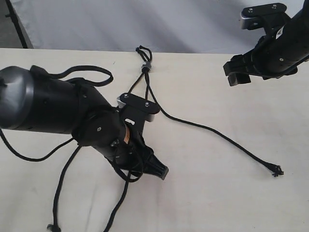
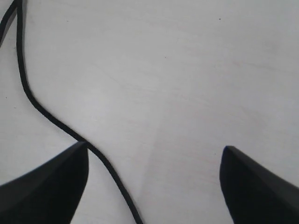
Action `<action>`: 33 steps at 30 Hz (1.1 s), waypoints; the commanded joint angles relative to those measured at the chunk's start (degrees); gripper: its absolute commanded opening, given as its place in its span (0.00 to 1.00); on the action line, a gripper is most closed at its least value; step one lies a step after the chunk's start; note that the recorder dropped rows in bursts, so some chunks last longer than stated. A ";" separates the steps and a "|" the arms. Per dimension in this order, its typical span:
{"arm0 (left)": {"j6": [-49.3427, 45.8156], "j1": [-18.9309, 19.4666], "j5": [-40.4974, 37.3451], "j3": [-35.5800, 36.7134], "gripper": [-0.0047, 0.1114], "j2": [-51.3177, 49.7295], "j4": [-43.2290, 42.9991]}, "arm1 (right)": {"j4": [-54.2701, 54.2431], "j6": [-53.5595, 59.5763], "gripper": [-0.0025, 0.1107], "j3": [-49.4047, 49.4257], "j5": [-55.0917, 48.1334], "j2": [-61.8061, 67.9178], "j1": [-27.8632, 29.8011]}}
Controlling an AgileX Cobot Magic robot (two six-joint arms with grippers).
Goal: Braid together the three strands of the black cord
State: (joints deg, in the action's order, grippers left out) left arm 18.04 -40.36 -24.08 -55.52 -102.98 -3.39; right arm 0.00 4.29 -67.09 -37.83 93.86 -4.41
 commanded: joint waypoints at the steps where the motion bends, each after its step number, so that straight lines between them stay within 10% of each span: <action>1: 0.13 -0.28 0.91 -0.19 0.41 -2.15 0.67 | 0.00 0.22 0.67 0.13 0.22 -0.10 0.35; 11: 1.95 -0.28 0.92 -0.19 0.40 -5.68 -0.15 | 0.00 0.22 0.67 0.13 0.22 -0.10 0.35; 18: -2.10 -0.28 -0.07 -0.40 0.04 -6.25 -1.05 | 0.00 0.22 0.67 0.13 0.22 -0.10 0.35; 22: -6.25 0.56 -5.65 -3.03 0.04 -3.44 -2.36 | 0.00 0.22 0.67 0.13 0.22 -0.10 0.35; 33: -4.77 18.55 -16.92 -6.44 0.04 3.34 -19.68 | 0.00 0.22 0.67 0.13 0.47 -0.10 0.35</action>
State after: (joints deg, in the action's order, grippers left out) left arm 12.75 -26.07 -40.50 -62.65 -99.64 -21.57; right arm 0.00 4.29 -67.09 -37.83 93.86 -4.41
